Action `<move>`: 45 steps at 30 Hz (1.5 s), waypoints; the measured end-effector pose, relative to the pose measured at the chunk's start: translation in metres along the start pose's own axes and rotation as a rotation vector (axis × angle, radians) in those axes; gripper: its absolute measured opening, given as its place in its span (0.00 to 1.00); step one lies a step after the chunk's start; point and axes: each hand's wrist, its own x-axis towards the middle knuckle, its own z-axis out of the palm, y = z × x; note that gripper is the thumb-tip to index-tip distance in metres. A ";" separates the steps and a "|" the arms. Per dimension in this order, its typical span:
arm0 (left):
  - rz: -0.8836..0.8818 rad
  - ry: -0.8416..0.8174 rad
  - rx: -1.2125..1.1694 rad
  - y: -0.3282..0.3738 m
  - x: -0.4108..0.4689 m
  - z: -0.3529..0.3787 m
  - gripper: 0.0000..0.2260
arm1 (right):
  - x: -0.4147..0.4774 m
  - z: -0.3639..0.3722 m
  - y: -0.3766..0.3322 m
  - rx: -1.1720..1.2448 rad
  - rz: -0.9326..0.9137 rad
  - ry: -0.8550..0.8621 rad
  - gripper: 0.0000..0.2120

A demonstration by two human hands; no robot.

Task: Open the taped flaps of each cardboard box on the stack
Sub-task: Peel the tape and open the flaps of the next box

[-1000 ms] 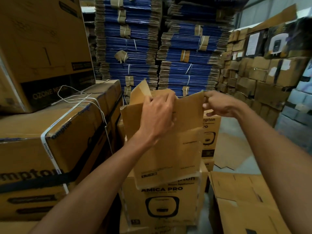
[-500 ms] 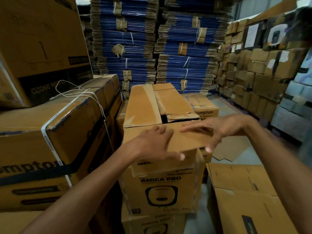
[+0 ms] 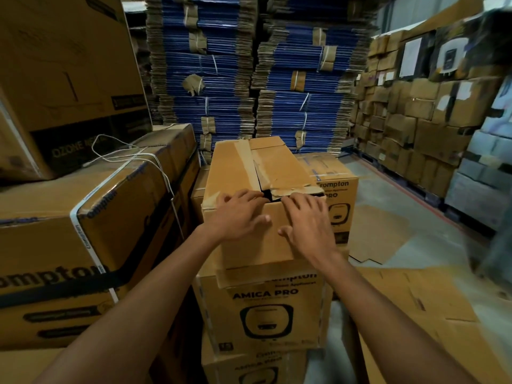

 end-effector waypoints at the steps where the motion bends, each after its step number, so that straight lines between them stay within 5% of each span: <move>1: 0.004 -0.045 0.047 0.000 0.004 -0.001 0.26 | -0.002 0.006 0.000 -0.032 -0.001 0.034 0.37; 6: -0.010 -0.057 0.176 0.005 0.013 -0.016 0.30 | -0.007 0.017 0.002 -0.056 -0.006 0.148 0.33; 13: -0.120 0.602 -0.021 -0.030 -0.013 -0.074 0.11 | -0.012 0.024 0.012 -0.045 -0.022 0.169 0.33; 17: -0.347 0.678 -0.064 -0.076 -0.045 -0.095 0.11 | -0.012 0.026 0.012 -0.012 0.004 0.168 0.32; 19: -0.449 0.624 0.013 -0.093 -0.059 -0.092 0.12 | -0.012 0.028 0.010 0.010 0.015 0.186 0.32; 22: -0.567 0.270 0.156 -0.103 -0.068 -0.074 0.18 | -0.013 0.030 0.007 0.031 0.019 0.215 0.32; 26: -0.280 0.012 -0.005 -0.097 -0.057 -0.038 0.31 | -0.012 0.025 0.011 0.053 0.041 0.206 0.30; 30: -0.087 -0.144 0.019 -0.087 -0.037 -0.027 0.27 | -0.004 0.010 0.035 0.049 0.135 0.117 0.28; 35: 0.068 0.049 0.006 -0.028 -0.007 -0.010 0.17 | 0.004 -0.028 0.022 0.319 0.210 0.090 0.09; 40: 0.241 0.204 -0.145 0.029 0.016 0.012 0.08 | 0.006 -0.053 -0.015 0.364 0.125 -0.259 0.12; 45: 0.122 0.028 -0.058 0.012 0.022 0.005 0.26 | -0.004 -0.060 0.015 0.258 0.174 -0.332 0.17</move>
